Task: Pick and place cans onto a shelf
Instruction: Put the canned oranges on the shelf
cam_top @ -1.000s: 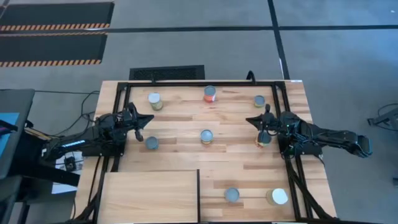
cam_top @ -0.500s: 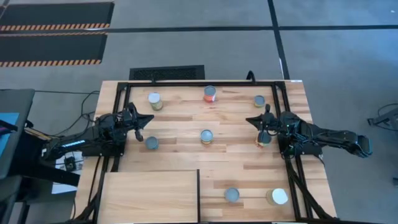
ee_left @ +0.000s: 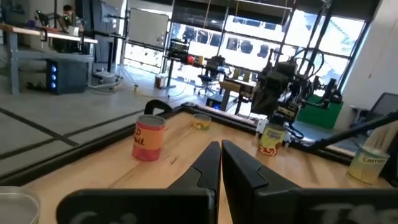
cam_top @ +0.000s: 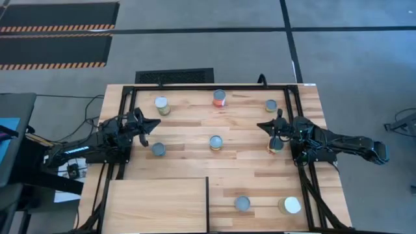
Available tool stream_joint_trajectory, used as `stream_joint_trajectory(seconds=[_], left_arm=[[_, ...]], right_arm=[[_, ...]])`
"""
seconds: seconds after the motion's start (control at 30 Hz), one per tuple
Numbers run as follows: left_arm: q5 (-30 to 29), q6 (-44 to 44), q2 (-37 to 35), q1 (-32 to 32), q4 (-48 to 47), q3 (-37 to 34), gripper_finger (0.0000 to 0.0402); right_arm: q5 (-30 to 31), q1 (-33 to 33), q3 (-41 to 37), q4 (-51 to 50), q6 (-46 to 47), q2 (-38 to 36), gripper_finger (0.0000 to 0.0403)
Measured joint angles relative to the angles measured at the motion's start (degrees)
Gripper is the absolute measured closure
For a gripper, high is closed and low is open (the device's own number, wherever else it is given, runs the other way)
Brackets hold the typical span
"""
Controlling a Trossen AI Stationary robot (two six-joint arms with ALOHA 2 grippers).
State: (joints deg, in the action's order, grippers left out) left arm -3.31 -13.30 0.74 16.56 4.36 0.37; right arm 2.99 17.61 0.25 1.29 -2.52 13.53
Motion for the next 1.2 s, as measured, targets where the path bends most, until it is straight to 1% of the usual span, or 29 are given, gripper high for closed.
stream_joint_trajectory(seconds=[0.1,0.2,0.27,0.33,0.47,0.63,0.73,0.8,0.9,1.1,1.2], left_arm=[[0.24,-0.39,0.02,0.01,0.92,-0.01,0.0398],[4.22,-0.03,0.5,0.04,4.12,-0.01,0.0398],[5.39,0.86,1.83,-0.02,6.3,0.31,0.0399],[5.37,2.49,4.49,-0.01,5.84,1.39,0.0401],[5.33,4.16,12.62,-0.01,10.48,5.13,0.0401],[3.4,7.03,26.07,-0.01,10.65,11.47,0.0401],[2.92,9.31,34.22,0.01,8.25,16.55,0.0401],[1.36,10.76,39.3,0.25,3.73,20.7,0.0401],[-1.43,12.71,46.45,1.89,-6.45,28.31,0.0402],[-2.14,13.14,58.88,7.33,-32.19,44.07,0.0401],[-5.13,13.26,63.8,9.23,-42.18,49.67,0.0399]], right_arm=[[0.0,-0.01,0.0,0.01,0.02,0.0,0.0374],[0.0,-0.01,0.02,0.01,0.02,0.01,0.0374],[0.0,-0.01,0.01,0.02,0.01,0.01,0.0374],[-0.01,-0.01,0.01,-0.01,0.0,0.01,0.0374],[0.02,0.01,0.02,0.01,0.02,0.01,0.0373],[0.02,-0.01,0.0,0.0,0.0,0.01,0.0374],[0.0,-0.01,0.0,0.01,0.0,0.0,0.0373],[0.02,0.0,0.0,-0.01,0.02,0.01,0.0374],[0.0,0.0,0.01,0.0,0.01,0.01,0.0374],[0.0,-0.01,0.0,-0.01,0.0,0.01,0.0374],[0.02,-0.01,0.0,0.0,0.02,0.01,0.0374]])
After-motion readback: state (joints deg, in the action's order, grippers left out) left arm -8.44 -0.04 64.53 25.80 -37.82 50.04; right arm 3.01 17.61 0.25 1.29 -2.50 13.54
